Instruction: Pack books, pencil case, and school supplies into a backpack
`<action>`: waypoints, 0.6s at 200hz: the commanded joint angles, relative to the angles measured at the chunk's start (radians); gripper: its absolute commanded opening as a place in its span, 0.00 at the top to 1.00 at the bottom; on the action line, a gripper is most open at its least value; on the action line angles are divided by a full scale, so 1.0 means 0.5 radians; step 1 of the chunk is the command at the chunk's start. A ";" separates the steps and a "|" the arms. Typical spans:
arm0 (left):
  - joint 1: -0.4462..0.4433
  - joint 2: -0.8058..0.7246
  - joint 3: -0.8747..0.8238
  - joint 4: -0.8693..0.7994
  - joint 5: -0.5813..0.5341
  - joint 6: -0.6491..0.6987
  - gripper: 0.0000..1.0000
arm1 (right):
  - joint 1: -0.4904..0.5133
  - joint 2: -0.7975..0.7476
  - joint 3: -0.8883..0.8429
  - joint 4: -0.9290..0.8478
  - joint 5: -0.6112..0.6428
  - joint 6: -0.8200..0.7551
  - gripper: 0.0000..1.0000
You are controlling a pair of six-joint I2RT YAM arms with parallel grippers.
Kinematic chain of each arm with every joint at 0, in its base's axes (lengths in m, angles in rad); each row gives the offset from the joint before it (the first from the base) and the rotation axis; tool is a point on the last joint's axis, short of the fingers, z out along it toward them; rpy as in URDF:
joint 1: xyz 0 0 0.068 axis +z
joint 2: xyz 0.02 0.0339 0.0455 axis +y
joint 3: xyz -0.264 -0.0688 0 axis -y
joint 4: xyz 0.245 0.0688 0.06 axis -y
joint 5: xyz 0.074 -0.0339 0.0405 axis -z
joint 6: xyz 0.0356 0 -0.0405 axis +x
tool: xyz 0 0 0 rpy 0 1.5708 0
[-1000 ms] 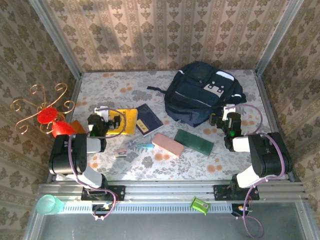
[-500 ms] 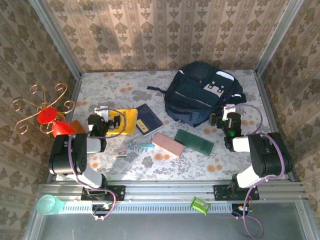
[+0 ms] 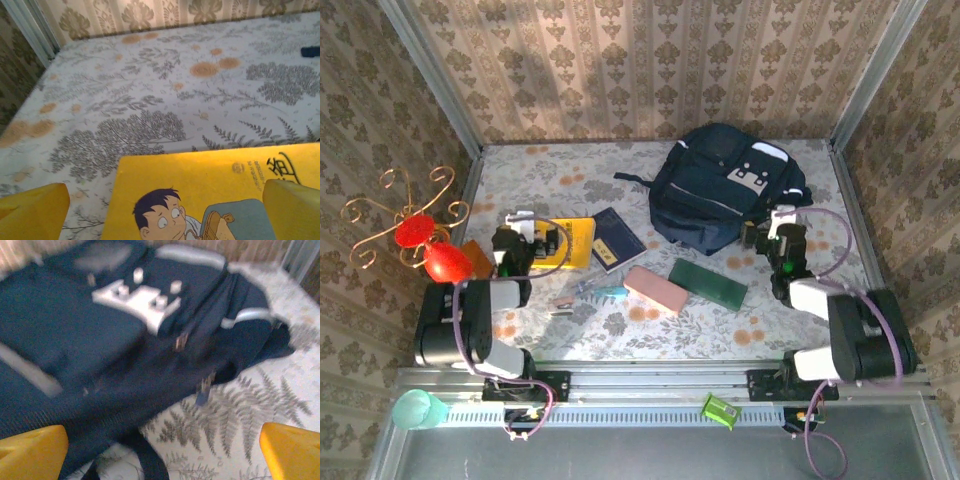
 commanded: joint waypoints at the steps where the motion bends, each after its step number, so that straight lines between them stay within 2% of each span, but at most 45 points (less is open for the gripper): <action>1: -0.010 -0.318 0.145 -0.421 -0.046 -0.099 0.00 | 0.010 -0.382 -0.005 -0.167 0.195 0.202 0.01; 11: -0.008 -0.420 0.195 -0.555 -0.031 -0.276 0.00 | 0.009 -0.525 0.003 -0.277 0.272 0.297 0.01; 27: -0.014 -0.500 0.256 -0.702 0.187 -0.542 0.00 | 0.012 -0.681 0.152 -0.694 0.391 0.574 0.03; 47: -0.138 -0.457 0.244 -0.589 0.379 -0.870 0.00 | 0.058 -0.578 0.423 -1.081 0.251 0.786 0.06; 60: -0.329 -0.398 0.270 -0.565 0.299 -0.978 0.00 | 0.085 -0.377 0.676 -1.400 0.196 0.884 0.06; 74: -0.553 -0.317 0.377 -0.697 0.188 -1.051 0.01 | 0.057 -0.138 0.921 -1.715 0.133 1.016 0.05; 88: -0.743 -0.232 0.533 -0.945 0.071 -1.152 0.04 | 0.007 0.007 1.025 -1.818 0.049 1.068 0.05; 120: -1.098 0.003 0.861 -1.327 0.021 -1.303 0.06 | -0.131 0.253 1.133 -1.940 0.007 1.079 0.05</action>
